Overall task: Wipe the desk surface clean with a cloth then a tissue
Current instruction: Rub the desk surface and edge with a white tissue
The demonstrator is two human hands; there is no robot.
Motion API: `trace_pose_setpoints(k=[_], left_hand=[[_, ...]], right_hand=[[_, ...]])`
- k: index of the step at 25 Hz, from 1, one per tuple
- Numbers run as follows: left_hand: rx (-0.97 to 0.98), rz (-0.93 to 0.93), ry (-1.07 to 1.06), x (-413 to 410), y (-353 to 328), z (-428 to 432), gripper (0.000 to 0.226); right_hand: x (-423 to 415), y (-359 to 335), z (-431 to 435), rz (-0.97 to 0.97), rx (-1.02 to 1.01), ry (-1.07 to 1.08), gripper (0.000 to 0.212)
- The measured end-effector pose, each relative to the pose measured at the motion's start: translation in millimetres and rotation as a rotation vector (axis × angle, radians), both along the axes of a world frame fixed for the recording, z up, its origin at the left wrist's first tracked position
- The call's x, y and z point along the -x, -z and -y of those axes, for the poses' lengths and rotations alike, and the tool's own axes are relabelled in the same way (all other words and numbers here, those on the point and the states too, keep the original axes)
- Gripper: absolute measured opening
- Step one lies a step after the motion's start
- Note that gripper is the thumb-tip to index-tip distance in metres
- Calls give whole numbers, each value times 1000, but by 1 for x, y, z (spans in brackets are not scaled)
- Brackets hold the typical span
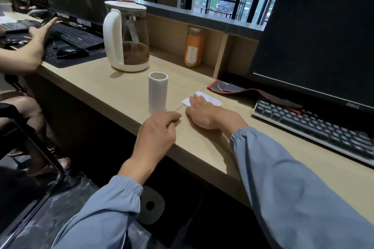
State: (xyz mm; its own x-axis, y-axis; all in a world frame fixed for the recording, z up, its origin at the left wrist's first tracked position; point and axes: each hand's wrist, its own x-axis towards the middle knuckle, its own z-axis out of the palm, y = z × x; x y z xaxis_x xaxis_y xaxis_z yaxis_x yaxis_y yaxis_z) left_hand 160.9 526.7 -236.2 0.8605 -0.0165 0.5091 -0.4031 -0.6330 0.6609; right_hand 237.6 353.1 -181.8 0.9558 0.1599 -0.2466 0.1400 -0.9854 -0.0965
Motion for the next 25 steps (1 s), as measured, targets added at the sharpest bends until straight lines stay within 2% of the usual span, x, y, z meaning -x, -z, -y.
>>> trace_pose_setpoints(k=[3,7,9,12,13,17,22,25], left_hand=[[-8,34,-40,1,4,5,37],[11,63,-58,-2,10,8,37],[20,71,-60,-2,10,8,37],[22,87,-76,-2,10,9,33],[19,84,-82,-2,10,9,33],[20,47,-76,-3,9,9,32],[-2,43,-65,2,9,8,30],[10,53,-61,1,10,9,30]], right_hand=[[26,0,7,-48,1,-77,64],[-3,-5,12,10,-33,-12,58],[-27,-8,14,71,-31,58,71],[-71,7,30,100,15,68,107],[-76,8,31,85,19,94,109],[-43,-4,16,95,-30,155,84],[-11,7,29,21,-37,90,74],[-17,9,36,26,-36,80,75]])
